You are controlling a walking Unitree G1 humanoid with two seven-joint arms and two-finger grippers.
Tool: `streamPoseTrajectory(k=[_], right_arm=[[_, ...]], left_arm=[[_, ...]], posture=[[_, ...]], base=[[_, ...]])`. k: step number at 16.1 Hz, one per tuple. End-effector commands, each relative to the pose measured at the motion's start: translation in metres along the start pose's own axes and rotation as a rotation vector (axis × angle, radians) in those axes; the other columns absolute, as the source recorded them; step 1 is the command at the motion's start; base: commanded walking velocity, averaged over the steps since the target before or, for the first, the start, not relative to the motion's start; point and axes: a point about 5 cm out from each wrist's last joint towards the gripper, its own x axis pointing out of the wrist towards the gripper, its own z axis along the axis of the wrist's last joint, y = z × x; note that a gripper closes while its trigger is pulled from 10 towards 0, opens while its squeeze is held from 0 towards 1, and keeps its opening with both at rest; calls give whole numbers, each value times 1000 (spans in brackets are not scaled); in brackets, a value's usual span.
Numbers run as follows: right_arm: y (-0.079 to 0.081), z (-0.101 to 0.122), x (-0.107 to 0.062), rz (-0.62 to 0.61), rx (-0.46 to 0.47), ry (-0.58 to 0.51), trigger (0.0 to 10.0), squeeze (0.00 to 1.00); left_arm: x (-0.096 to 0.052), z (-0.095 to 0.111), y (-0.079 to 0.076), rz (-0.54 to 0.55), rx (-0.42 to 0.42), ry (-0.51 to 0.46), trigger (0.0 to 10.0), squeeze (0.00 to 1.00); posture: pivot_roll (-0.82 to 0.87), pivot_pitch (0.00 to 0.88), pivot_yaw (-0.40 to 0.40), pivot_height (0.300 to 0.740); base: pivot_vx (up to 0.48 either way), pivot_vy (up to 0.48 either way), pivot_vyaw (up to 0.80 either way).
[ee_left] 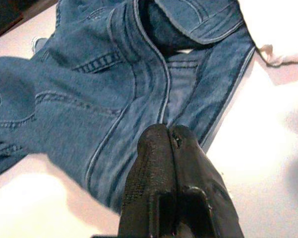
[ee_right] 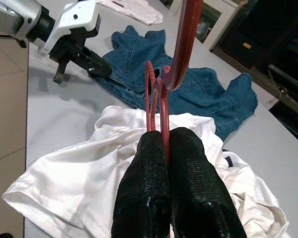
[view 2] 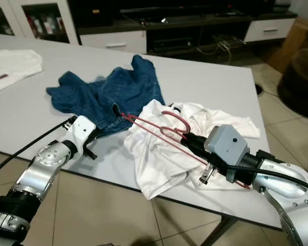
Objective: Hang hanger
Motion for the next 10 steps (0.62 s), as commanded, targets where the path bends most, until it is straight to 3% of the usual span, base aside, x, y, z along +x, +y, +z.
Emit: streamPoseTrajectory(k=[1,4,6,10], right_arm=[[-1,1,0,-8,-14,-4,10000,0],[-2,1,1,-14,-12,-9,10000,0],[0,1,5,-18,-4,-25,10000,0],[3,0,14,-51,25,-61,10000,0]], left_arm=[[1,5,4,17,3,-14,10000,0],[2,6,9,50,6,-23,10000,0],[2,12,14,88,5,-85,10000,0],[4,21,19,163,-114,-158,10000,0]], posture=[[-1,83,33,740],[-2,81,32,740],[-2,80,31,740],[7,76,45,740]], base=[[0,0,0],[0,0,0],[0,0,0],[0,0,0]])
